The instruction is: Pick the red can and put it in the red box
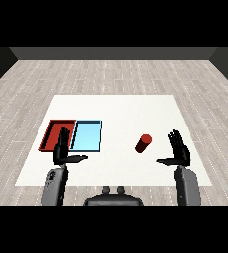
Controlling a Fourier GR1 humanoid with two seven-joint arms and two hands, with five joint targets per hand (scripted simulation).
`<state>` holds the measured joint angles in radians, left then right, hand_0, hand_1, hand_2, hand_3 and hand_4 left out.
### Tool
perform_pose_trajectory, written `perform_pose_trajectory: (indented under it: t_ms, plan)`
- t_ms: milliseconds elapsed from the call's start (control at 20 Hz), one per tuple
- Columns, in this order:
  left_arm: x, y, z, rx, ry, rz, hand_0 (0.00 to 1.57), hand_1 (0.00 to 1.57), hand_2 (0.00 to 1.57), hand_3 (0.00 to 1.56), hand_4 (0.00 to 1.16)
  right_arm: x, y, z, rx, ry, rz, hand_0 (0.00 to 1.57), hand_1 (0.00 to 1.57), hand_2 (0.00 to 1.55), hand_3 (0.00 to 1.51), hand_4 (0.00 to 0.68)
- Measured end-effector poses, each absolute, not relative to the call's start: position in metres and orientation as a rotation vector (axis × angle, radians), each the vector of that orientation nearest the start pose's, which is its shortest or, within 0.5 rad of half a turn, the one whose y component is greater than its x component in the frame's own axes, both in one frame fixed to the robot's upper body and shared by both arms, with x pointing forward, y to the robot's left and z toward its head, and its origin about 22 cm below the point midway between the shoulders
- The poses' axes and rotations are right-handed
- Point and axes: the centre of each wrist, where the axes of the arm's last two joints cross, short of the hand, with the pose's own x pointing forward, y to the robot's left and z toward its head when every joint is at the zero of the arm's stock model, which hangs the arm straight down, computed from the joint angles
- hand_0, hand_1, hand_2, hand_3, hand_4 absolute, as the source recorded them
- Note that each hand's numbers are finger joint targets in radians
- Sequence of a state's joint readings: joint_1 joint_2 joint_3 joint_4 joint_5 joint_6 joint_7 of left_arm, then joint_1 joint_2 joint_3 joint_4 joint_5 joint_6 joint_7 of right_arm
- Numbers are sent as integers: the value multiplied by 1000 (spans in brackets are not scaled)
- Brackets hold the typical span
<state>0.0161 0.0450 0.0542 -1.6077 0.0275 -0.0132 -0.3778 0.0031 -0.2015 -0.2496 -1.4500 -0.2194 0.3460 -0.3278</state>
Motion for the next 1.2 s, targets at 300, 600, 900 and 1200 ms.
perform_pose_trajectory:
  t_ms: [300, 600, 900, 1200]
  plan:
    - [236, 249, 6, 52, -1968, 11, 0, 0, 0, 0, 0, 242, -339, -11, 116, -1829, -4, 0, 0, 0, 0, 0]
    - [238, 255, 7, 49, -1965, 28, 0, 0, 0, 0, 0, 261, -335, -10, 143, -1811, -15, 0, 0, 0, 0, 0]
    - [243, 257, 9, 36, -1968, 33, 0, 0, 0, 0, 0, 274, -321, -25, 175, -1779, -50, 0, 0, 0, 0, 0]
    - [240, 254, 9, 20, -1978, 44, 0, 0, 0, 0, 0, 278, -303, -39, 196, -1750, -72, 0, 0, 0, 0, 0]
